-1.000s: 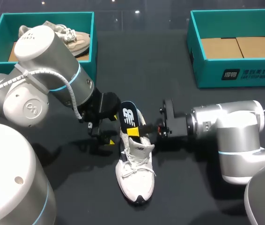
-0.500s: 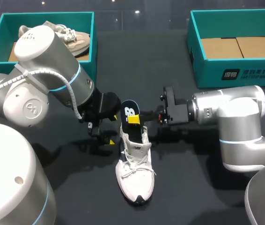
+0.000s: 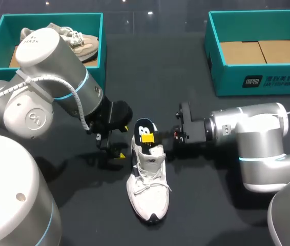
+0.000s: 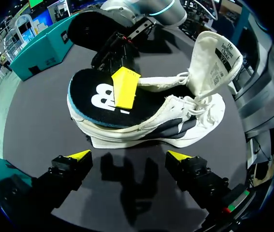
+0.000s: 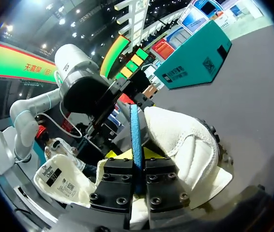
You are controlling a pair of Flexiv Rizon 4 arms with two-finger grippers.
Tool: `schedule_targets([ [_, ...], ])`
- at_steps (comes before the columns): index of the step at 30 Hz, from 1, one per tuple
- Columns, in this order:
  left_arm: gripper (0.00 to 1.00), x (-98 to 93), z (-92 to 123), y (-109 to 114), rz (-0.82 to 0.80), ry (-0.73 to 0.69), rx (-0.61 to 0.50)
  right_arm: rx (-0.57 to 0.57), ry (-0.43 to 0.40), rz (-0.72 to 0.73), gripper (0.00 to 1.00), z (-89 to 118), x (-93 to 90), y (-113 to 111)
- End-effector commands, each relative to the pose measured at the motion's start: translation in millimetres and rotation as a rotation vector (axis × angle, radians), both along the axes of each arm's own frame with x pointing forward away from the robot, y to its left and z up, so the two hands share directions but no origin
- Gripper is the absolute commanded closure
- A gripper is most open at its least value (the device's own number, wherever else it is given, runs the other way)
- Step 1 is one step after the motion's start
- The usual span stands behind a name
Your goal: Take the shoe out of the shoebox, open the shoe tongue, remove and reinsert the insole, then place the shoe into the shoebox
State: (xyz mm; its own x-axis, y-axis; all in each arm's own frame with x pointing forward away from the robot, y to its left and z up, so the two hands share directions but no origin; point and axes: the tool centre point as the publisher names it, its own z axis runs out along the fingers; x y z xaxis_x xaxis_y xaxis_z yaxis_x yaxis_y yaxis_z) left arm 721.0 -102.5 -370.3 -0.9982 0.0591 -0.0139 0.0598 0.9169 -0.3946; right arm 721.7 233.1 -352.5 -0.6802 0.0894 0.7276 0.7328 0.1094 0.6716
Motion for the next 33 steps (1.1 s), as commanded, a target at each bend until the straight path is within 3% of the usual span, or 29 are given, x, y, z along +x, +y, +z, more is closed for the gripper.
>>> schedule_targets([
  [1,0.00,0.1,-0.9,-0.5,0.000,0.000,0.001,-0.032,0.004,-0.033,1.00,-4.8,-16.1,-2.3],
  [10,0.00,0.1,-0.9,-0.5,0.000,0.000,0.001,-0.091,-0.058,-0.041,1.00,14.6,-12.2,2.5],
  [11,0.00,0.1,-0.9,-0.5,0.000,0.000,0.001,-0.094,-0.065,-0.039,0.92,17.1,-10.2,2.8],
  [12,0.00,0.1,-0.9,-0.5,0.000,0.000,0.001,-0.096,-0.072,-0.034,0.75,19.3,-8.2,3.0],
  [15,0.00,0.1,-0.9,-0.5,0.000,0.000,0.001,-0.102,-0.087,-0.029,0.61,22.6,-3.8,2.8],
  [16,0.00,0.1,-0.9,-0.5,0.000,0.000,0.001,-0.104,-0.091,-0.028,0.61,24.5,-0.7,2.3],
  [21,0.00,0.1,-0.9,-0.5,0.000,0.000,0.001,-0.108,-0.107,-0.030,0.67,28.1,10.2,-2.4],
  [23,0.00,0.1,-0.9,-0.5,0.000,0.000,0.001,-0.107,-0.105,-0.028,0.83,26.2,17.2,-5.5],
  [24,0.00,0.1,-0.9,-0.5,0.000,0.000,0.001,-0.104,-0.101,-0.027,0.95,24.8,19.9,-5.7],
  [25,0.00,0.1,-0.9,-0.5,0.000,0.000,0.001,-0.104,-0.093,-0.026,1.00,22.8,22.6,-5.6],
  [28,0.00,0.1,-0.9,-0.5,0.000,0.000,0.001,-0.103,-0.067,-0.024,1.00,14.3,25.3,-4.7],
  [33,0.00,0.1,-0.9,-0.5,0.000,0.000,0.001,-0.101,-0.030,-0.039,1.00,2.1,12.3,-5.8],
])
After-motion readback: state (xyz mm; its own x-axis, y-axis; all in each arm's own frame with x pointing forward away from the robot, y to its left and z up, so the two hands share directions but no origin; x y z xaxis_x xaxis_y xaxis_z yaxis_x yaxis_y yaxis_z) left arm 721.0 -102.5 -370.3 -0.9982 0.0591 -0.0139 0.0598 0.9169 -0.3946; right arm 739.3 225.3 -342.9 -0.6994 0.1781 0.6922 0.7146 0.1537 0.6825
